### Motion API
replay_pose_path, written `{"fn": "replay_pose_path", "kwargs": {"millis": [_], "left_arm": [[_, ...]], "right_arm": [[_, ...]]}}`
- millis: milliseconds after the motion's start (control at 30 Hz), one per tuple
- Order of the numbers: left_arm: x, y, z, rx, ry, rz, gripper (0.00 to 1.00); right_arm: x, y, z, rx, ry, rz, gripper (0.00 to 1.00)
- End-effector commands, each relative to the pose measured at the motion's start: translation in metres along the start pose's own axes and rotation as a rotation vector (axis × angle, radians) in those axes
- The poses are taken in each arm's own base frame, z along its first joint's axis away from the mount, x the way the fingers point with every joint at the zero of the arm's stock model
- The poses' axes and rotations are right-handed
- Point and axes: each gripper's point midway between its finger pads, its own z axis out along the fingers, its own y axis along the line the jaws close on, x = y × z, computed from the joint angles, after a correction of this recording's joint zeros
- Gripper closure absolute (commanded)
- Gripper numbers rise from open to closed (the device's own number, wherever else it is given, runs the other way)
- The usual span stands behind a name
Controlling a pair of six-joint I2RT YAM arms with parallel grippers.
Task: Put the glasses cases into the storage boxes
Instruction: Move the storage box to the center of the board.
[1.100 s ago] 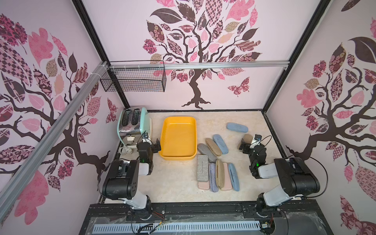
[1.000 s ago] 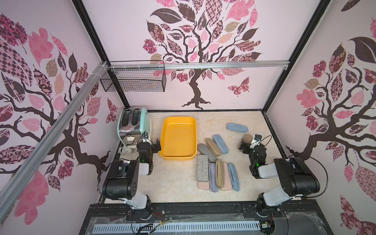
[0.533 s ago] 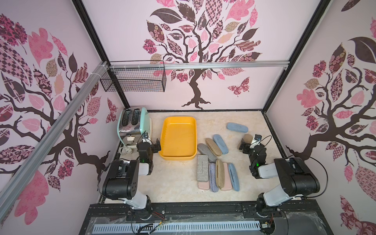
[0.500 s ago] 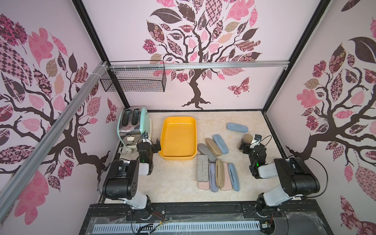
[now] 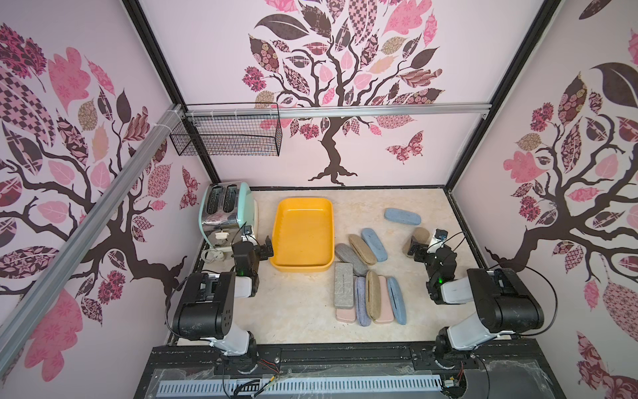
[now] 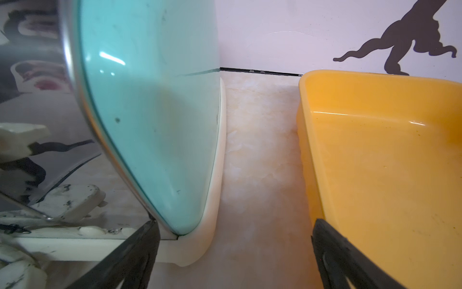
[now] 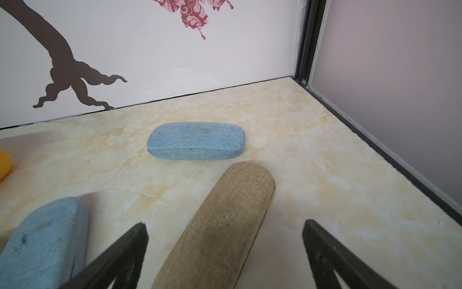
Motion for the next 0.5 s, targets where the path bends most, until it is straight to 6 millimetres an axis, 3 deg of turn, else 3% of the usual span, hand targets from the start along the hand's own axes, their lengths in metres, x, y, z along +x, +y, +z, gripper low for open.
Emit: {"fn": "replay_pose_path", "kwargs": {"millis": [0, 33, 100, 133, 200, 233, 333, 467], "left_arm": [[-0.079, 0.021, -0.012, -0.144, 0.027, -0.052, 0.03], [-0.097, 0.035, -0.023, -0.231, 0.043, -0.132, 0.03], [-0.124, 0.037, -0.048, -0.242, 0.049, -0.319, 0.06], [-0.131, 0.027, -0.061, -0.192, 0.063, -0.407, 0.11], [-0.134, -0.012, -0.079, -0.046, 0.087, -0.508, 0.16], [-0.133, -0.038, -0.089, 0.017, 0.102, -0.513, 0.17], [-0.113, -0.115, -0.116, 0.156, 0.204, -0.362, 0.17], [-0.072, -0.159, -0.122, 0.224, 0.371, -0.276, 0.22]], "right_arm": [[-0.057, -0.001, 0.007, 0.146, 0.02, 0.034, 0.0], [-0.076, 0.0, 0.004, 0.187, 0.077, 0.103, 0.0], [-0.108, 0.027, -0.001, 0.083, 0.189, 0.189, 0.0], [-0.116, 0.033, -0.004, 0.063, 0.195, 0.258, 0.0], [-0.098, 0.015, -0.008, 0.127, 0.216, 0.544, 0.0], [-0.094, 0.023, -0.004, 0.031, 0.271, 0.62, 0.0], [-0.088, 0.05, -0.002, 0.057, 0.457, 0.497, 0.0], [-0.087, 0.104, -0.028, 0.082, 0.526, 0.182, 0.0]]}}
